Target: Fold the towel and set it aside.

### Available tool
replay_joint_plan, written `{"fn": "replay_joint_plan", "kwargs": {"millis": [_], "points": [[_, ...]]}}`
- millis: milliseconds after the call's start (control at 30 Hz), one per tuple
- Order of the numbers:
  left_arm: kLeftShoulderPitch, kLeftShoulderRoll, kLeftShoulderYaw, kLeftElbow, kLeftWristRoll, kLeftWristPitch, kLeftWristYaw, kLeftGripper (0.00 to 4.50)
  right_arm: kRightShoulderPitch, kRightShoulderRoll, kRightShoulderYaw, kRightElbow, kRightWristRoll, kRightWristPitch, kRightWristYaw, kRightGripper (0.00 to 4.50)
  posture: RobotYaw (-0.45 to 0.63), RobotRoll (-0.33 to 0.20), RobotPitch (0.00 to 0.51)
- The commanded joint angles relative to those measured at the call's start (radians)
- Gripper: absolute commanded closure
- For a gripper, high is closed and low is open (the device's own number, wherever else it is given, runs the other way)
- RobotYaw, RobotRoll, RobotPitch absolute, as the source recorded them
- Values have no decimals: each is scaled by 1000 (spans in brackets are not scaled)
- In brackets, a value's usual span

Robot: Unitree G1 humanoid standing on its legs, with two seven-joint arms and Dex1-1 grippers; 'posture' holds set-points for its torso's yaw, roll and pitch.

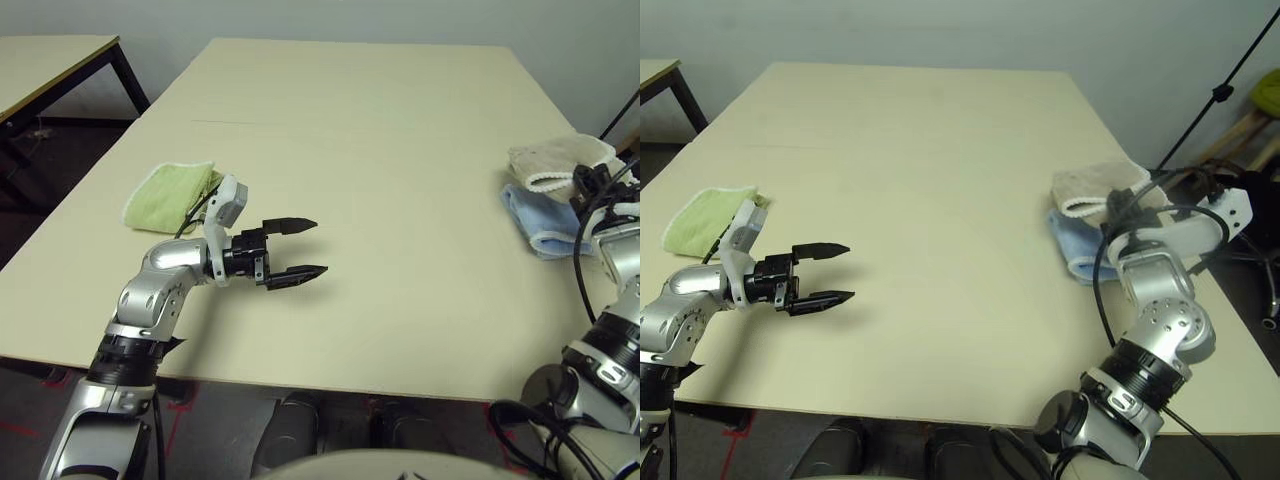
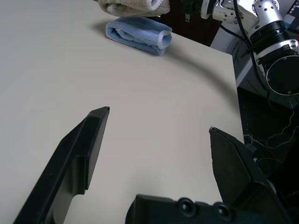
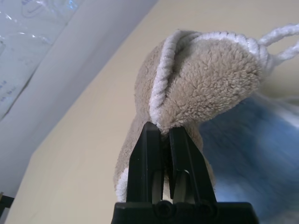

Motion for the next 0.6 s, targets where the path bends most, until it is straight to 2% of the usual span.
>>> {"fn": "replay_joint_plan", "kwargs": {"millis": [33, 133, 200, 300, 400, 600], "points": [[-2, -3, -13, 4, 11, 4, -2, 0, 38, -19, 15, -11, 21, 18, -18, 3941, 112, 0, 76], [-1, -3, -12, 1, 10, 11, 4, 0, 55, -25, 13, -12, 45, 30, -35, 3025, 113, 0, 85], [6, 0, -12, -8, 5, 24, 7, 0, 60, -24, 9, -13, 71, 46, -54, 2247, 113, 0, 85], [18, 5, -11, -25, 3, 47, 16, 0, 74, -3, 5, -37, 128, 76, -102, 1116, 106, 0, 93], [25, -6, -6, -48, -8, 62, 33, 0, 137, 48, 32, -121, 197, 119, -154, 32, 96, 0, 100], [53, -6, -4, -122, -19, 145, 105, 0, 265, 149, 136, -300, 367, 181, -265, 32, 64, 0, 110]]}}
